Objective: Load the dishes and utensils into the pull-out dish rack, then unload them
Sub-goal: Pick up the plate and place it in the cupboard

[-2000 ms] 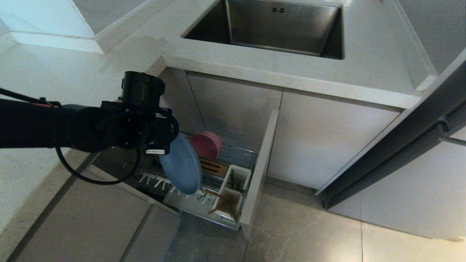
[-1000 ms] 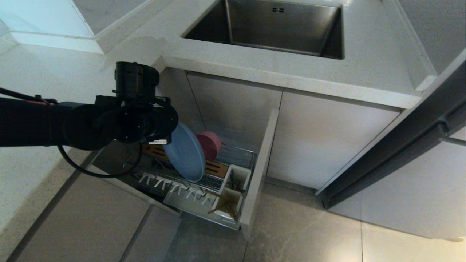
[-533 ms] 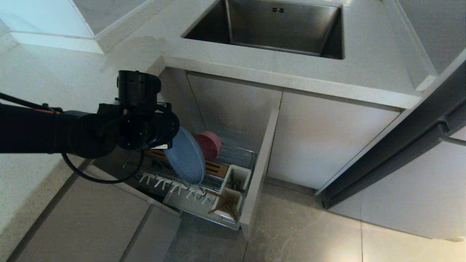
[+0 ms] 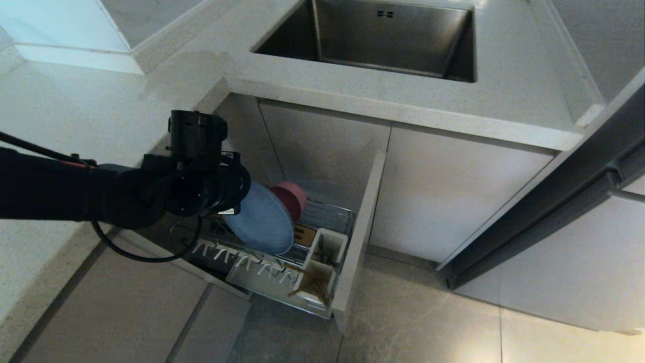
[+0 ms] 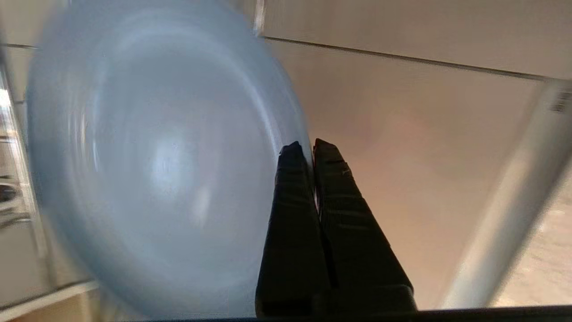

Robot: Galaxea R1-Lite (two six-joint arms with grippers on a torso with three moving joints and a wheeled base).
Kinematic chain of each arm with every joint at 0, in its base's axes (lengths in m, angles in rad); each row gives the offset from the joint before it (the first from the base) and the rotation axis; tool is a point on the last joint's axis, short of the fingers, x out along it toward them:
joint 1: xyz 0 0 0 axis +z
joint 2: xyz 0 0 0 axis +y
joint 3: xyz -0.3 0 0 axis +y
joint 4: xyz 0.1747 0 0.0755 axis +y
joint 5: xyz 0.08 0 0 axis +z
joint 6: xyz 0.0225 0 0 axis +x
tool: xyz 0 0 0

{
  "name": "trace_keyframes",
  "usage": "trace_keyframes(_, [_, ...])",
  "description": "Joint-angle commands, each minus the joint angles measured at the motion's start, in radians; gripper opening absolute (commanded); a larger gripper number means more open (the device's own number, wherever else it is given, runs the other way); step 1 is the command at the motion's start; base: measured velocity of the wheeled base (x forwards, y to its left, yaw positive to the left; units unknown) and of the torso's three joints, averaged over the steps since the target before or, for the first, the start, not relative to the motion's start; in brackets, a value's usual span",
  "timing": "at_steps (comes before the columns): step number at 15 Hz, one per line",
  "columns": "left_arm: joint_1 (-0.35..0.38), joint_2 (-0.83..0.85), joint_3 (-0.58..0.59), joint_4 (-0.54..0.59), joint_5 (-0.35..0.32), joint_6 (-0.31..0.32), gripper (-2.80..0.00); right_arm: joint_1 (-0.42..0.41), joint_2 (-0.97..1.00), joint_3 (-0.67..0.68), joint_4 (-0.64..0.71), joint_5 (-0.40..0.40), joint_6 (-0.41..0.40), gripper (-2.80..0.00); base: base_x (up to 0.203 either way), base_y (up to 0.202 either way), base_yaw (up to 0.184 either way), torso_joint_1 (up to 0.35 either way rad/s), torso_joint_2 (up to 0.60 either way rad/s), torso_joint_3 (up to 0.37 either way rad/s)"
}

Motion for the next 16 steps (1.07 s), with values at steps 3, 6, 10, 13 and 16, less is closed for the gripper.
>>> trace_keyframes(3, [0.000, 0.017, 0.010, -0.001, 0.004, -0.008, -2.80, 0.000, -0.001, 0.000, 0.000, 0.000, 0.000, -2.80, 0.000, 0.000, 0.000, 0.000, 0.00, 0.000])
trace_keyframes(6, [0.000, 0.024, 0.011, 0.010, 0.005, -0.007, -2.80, 0.000, -0.001, 0.000, 0.000, 0.000, 0.000, -2.80, 0.000, 0.000, 0.000, 0.000, 0.00, 0.000])
trace_keyframes(10, [-0.001, 0.038, 0.011, 0.037, 0.006, -0.007, -2.80, 0.000, -0.001, 0.000, 0.000, 0.000, 0.000, -2.80, 0.000, 0.000, 0.000, 0.000, 0.00, 0.000])
trace_keyframes(13, [0.000, 0.061, 0.010, 0.038, 0.008, -0.005, -2.80, 0.000, -0.001, 0.000, 0.000, 0.000, 0.000, -2.80, 0.000, 0.000, 0.000, 0.000, 0.00, 0.000])
trace_keyframes(16, [-0.001, 0.075, 0.008, 0.058, 0.010, -0.005, -2.80, 0.000, -0.001, 0.000, 0.000, 0.000, 0.000, -2.80, 0.000, 0.000, 0.000, 0.000, 0.00, 0.000])
